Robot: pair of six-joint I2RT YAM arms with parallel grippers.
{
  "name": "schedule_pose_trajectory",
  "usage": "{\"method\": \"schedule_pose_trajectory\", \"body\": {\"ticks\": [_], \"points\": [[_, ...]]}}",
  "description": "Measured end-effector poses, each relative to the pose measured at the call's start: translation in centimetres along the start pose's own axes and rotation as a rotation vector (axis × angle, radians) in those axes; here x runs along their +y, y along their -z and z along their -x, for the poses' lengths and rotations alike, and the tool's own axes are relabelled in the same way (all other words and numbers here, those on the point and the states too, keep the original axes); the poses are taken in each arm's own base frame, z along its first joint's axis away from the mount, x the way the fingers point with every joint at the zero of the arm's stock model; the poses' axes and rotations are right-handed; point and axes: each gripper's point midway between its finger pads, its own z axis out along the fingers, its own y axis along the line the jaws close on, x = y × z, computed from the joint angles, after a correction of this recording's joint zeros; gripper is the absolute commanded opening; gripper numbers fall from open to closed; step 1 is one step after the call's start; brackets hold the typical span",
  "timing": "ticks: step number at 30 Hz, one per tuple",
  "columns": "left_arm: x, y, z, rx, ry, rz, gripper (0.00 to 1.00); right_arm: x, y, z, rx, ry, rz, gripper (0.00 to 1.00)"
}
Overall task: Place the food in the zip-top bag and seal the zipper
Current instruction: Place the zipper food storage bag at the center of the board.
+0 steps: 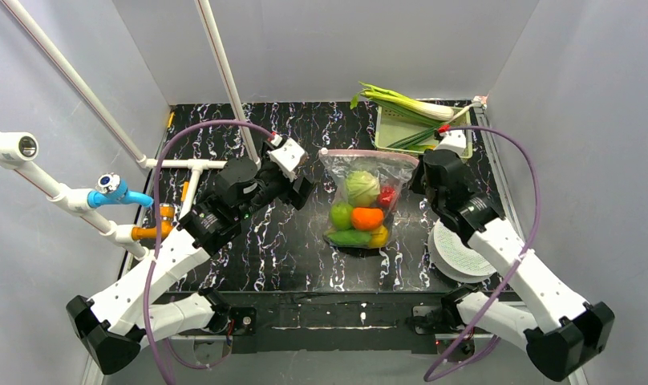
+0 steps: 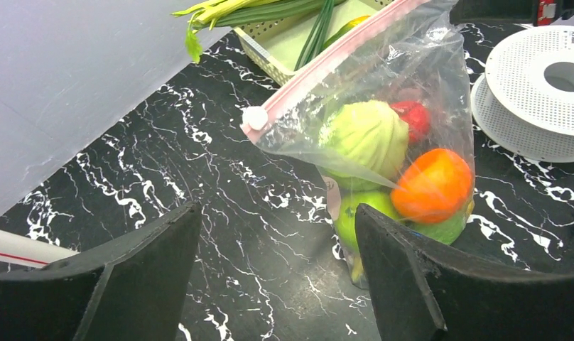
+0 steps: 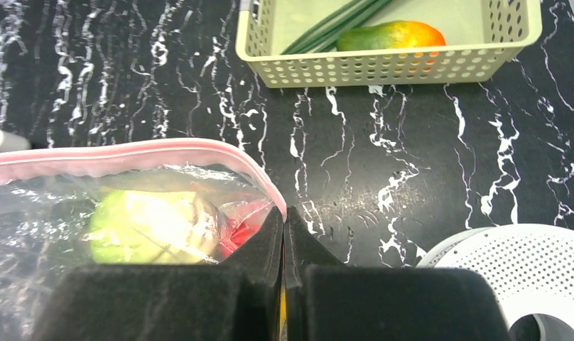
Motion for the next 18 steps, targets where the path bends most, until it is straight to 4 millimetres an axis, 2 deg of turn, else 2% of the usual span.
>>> {"method": "schedule_pose_trajectory", "body": {"ticks": [4,8,10,11,14,15,16,18], "points": [[0.2,0.0,0.0,0.002,-0.012,0.024,0.79,-0.6,-1.6,-1.1,0.076,0.001,-0.066,0.01],[0.4,0.2,0.0,-0.001,-0.020,0.044,0.79,-2.2,-3.5,-3.6,0.188,-0.017,-0.158,0.01],[0.6,0.3,-0.1,0.002,-0.026,0.058,0.79,-3.2,-4.3,-5.3,0.260,-0.040,-0.204,0.01],[0.6,0.3,-0.1,0.001,-0.028,0.062,0.79,-4.2,-4.8,-6.9,0.329,-0.069,-0.243,0.01],[0.5,0.3,0.0,-0.003,-0.032,0.066,0.79,-3.9,-4.8,-9.3,0.418,-0.151,-0.226,0.01],[0.3,0.3,0.1,-0.006,-0.034,0.061,0.79,-4.3,-4.9,-10.9,0.467,-0.151,-0.245,0.01],[0.1,0.3,0.2,-0.007,-0.036,0.056,0.79,-4.1,-5.0,-11.6,0.488,-0.174,-0.235,0.01],[-0.1,0.3,0.2,-0.009,-0.040,0.050,0.79,-4.8,-3.3,-15.2,0.571,-0.234,-0.246,0.01]]}}
